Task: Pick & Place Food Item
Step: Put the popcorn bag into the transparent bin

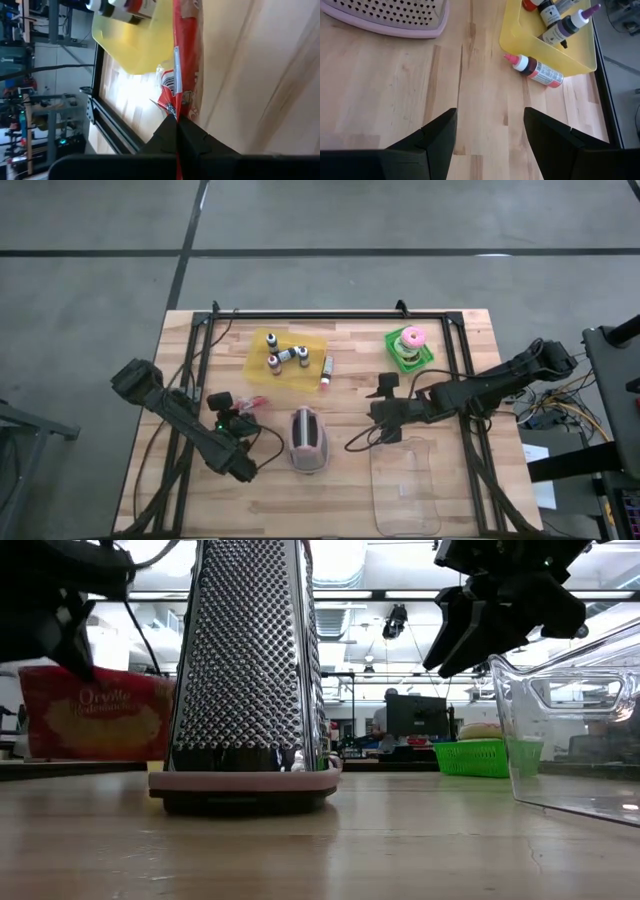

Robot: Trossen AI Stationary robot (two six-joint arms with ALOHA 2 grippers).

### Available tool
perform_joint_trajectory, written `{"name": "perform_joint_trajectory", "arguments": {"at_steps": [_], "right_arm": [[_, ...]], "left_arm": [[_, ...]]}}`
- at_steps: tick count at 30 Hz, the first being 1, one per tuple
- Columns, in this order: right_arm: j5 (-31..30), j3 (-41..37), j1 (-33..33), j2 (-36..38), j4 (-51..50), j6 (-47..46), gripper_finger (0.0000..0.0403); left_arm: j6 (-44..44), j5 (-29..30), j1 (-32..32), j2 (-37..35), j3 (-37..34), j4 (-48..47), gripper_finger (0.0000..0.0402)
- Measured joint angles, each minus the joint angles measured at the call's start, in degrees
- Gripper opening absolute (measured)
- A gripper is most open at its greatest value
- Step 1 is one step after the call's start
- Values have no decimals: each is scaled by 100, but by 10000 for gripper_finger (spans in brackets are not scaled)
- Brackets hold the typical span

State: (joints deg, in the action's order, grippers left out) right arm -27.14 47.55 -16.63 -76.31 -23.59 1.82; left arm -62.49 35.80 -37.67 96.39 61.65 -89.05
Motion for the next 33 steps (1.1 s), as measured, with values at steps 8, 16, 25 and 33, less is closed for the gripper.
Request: {"name": "perform_joint_trajectory", "arguments": {"at_steps": [8, 16, 25, 33], "right_arm": [[-162, 0, -10, 99, -66, -3, 226], [-295, 0, -10, 602, -66, 192, 226], [-173, -13, -10, 1344, 216, 462, 226], [398, -227, 20, 1670, 1288, 1121, 226]], "left_arm": [[-104, 345, 0, -525, 2, -100, 0], [-104, 807, 6, -1090, 2, -99, 0], [80, 1527, 121, -1480, 134, -99, 0], [1102, 2258, 586, -1487, 719, -97, 0]]}}
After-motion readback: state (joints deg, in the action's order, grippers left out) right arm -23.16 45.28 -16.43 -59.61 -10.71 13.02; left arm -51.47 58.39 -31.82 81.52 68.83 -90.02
